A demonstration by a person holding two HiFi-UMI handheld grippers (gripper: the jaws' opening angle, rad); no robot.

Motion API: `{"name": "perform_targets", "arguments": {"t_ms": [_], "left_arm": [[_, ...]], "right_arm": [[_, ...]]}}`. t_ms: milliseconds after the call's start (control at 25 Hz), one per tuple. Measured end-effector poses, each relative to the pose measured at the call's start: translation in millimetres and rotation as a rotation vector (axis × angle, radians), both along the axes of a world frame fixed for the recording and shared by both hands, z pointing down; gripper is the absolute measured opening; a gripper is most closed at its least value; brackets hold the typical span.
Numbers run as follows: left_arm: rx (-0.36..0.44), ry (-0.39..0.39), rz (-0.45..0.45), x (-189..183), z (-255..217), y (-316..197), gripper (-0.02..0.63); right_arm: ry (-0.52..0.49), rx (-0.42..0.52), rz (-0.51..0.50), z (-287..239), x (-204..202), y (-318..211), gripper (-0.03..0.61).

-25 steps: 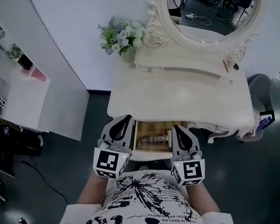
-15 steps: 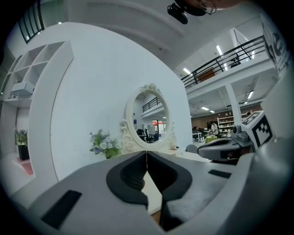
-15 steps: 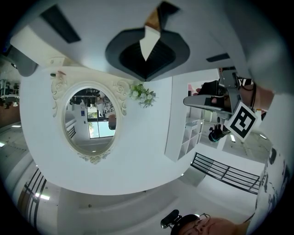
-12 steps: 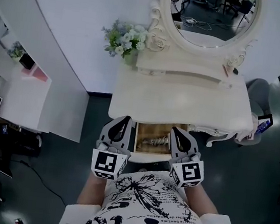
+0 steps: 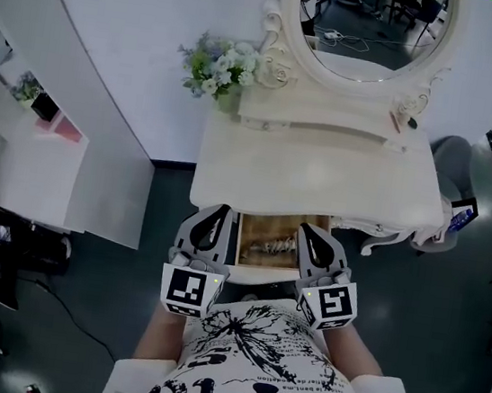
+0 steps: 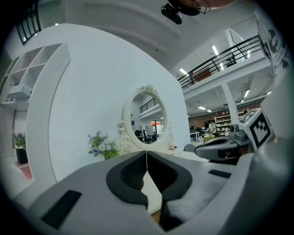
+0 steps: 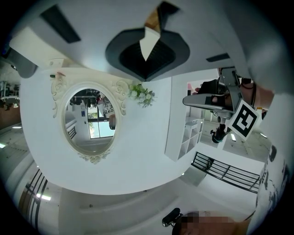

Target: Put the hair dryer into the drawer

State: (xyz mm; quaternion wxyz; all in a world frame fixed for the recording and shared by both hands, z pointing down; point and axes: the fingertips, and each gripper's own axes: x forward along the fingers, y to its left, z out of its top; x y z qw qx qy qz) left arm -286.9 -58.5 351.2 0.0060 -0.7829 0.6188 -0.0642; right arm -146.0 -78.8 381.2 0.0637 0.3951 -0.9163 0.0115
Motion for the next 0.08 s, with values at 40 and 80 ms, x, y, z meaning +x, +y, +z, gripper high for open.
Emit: {"name": "perform_targets", "arguments": {"t_ms": [40,80], "left_arm": [[0.001,0.002,0.0,-0.8,0.3,0.1,0.021],[0.002,0.005,-0.001,-1.6,0.6,0.2,0.021]], "right_arm": [[0.0,0.0,0.0,0.5,-0.6,0.4,0.009],[0.0,0.0,0.001,1.0,-1.2,0.8,0.009]]}}
